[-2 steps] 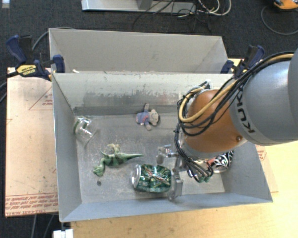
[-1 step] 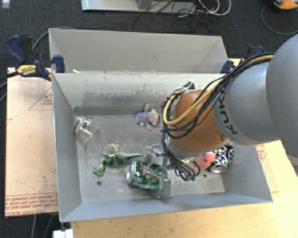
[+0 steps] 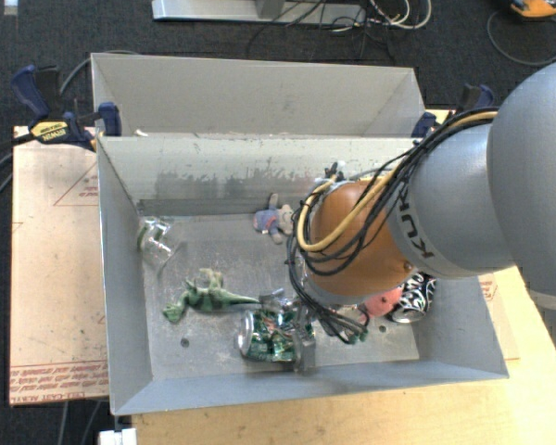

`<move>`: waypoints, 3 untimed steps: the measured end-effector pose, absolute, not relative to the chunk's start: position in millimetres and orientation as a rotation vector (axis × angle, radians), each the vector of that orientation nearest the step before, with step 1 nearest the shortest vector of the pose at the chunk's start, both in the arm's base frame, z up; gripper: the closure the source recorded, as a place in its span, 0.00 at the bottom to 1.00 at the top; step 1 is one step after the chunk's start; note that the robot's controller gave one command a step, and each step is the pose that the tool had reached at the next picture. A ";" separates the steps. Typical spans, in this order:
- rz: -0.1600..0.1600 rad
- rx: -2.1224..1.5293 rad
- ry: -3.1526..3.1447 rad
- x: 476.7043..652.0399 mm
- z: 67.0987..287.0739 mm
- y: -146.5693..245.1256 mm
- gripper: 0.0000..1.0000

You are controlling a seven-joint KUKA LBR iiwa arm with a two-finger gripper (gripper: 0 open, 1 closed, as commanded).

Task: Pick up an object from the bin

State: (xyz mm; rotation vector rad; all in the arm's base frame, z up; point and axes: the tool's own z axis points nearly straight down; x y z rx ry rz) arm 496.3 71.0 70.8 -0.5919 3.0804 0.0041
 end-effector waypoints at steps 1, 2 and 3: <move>0.004 -0.591 3.081 496.3 70.8 70.9 1.00; 0.005 -0.565 3.092 500.7 156.8 68.2 1.00; 0.006 -0.442 3.100 521.9 100.3 62.1 1.00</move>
Offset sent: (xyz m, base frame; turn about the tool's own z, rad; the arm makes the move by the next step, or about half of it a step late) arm 0.0128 -0.0064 0.1927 0.0389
